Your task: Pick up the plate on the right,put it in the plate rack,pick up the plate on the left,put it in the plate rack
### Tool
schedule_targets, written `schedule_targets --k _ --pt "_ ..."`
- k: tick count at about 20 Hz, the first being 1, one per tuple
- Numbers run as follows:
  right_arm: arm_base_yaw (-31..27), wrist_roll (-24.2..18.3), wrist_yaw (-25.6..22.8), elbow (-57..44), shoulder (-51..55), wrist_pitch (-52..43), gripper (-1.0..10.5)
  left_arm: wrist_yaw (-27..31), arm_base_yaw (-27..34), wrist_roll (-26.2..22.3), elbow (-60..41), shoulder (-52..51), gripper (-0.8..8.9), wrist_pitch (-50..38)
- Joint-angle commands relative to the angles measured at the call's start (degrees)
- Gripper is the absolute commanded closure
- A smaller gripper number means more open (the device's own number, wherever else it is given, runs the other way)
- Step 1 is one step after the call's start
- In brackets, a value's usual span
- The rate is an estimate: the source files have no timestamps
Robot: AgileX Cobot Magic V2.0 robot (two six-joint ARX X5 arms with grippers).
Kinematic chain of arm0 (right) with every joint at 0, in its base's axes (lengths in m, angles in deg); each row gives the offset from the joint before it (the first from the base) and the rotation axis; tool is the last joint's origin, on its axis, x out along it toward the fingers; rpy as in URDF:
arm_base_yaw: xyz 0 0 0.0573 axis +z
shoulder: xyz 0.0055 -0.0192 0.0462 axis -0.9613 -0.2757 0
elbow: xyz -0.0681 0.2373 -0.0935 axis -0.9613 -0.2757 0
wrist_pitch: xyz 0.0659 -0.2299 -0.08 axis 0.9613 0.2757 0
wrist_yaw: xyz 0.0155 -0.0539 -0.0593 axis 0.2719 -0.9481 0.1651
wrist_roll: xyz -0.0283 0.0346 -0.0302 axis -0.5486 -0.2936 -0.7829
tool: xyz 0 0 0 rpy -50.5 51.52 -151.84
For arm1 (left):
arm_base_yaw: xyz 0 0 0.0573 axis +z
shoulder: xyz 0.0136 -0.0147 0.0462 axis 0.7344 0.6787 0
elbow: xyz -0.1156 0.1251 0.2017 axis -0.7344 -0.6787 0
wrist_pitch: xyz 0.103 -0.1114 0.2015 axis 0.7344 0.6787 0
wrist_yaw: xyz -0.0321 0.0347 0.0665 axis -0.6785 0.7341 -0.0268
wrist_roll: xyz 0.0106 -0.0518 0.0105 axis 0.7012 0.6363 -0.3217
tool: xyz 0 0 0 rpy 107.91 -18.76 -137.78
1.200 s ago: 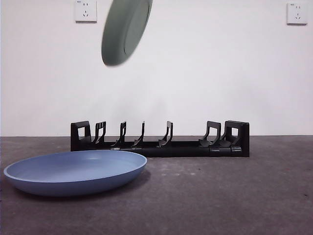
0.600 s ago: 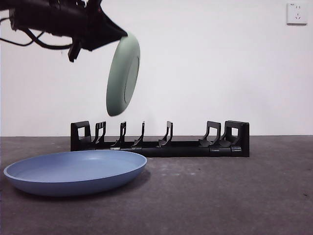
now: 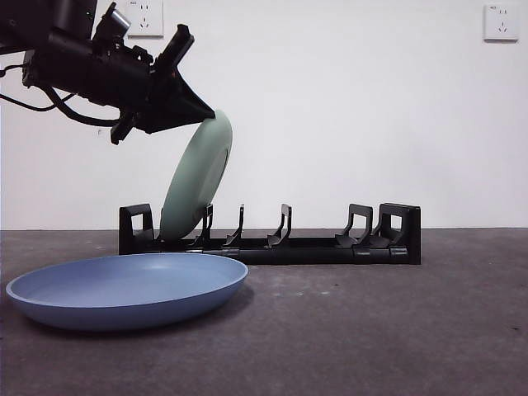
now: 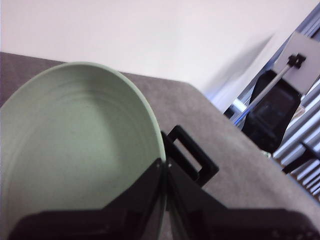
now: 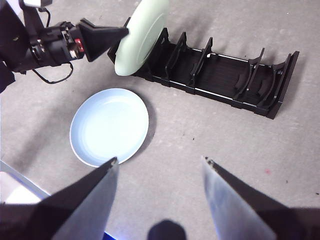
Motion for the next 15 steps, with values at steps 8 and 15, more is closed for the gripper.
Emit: schedule_targets --k 8,15 --pt "0.1 -0.8 -0.1 -0.5 -0.3 0.3 6.6 3.7 -0.1 -15.4 -0.1 0.4 8.16 12.4" --pt "0.1 -0.8 -0.1 -0.5 -0.3 0.8 6.6 1.2 -0.1 -14.2 0.0 -1.6 6.31 13.7"
